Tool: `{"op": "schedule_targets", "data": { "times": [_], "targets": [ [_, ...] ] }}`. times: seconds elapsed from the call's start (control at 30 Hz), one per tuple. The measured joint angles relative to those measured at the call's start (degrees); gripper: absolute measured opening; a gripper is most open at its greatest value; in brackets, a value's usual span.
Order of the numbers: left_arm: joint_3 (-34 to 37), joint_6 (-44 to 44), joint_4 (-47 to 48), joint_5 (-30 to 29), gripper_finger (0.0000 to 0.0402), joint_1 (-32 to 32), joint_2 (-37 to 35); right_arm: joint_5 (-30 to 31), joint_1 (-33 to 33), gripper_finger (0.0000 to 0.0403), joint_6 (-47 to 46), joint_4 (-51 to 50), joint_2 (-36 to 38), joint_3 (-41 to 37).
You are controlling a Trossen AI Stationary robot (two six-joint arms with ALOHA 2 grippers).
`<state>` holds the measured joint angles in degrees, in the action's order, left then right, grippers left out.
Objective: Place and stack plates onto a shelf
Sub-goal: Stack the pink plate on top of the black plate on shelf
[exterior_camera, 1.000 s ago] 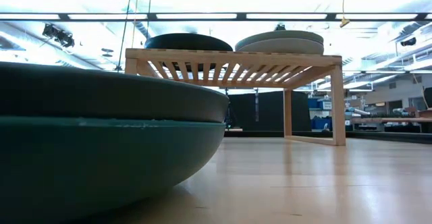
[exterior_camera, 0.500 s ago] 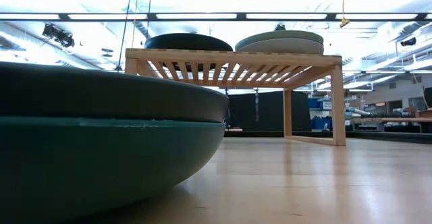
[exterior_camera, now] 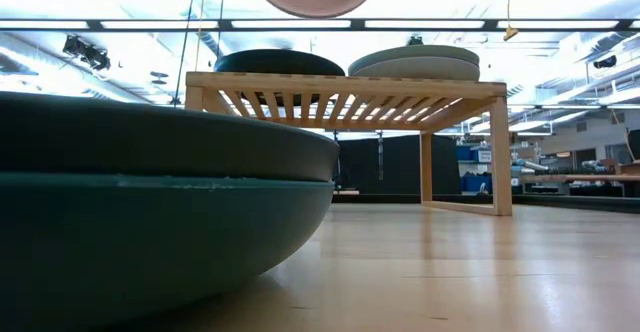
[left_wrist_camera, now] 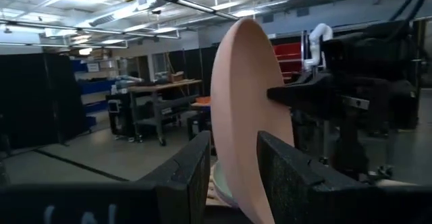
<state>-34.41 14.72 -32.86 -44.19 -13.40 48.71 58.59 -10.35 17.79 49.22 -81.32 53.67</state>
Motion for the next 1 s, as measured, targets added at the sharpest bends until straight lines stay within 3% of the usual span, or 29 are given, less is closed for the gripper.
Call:
{"op": "schedule_targets", "data": {
  "times": [0.33, 1.0],
  "targets": [
    [0.00, -0.13, 0.02, -0.14, 0.0128, 2.85, 0.00, -1.96, 0.85, 0.0022, 3.42, 12.82, -6.31, 0.00],
    [0.00, -0.42, 0.07, 0.50, 0.0127, 8.81, 0.02, -5.72, 1.23, 0.0023, 2.95, 15.41, -7.71, 0.00]
  ]
}}
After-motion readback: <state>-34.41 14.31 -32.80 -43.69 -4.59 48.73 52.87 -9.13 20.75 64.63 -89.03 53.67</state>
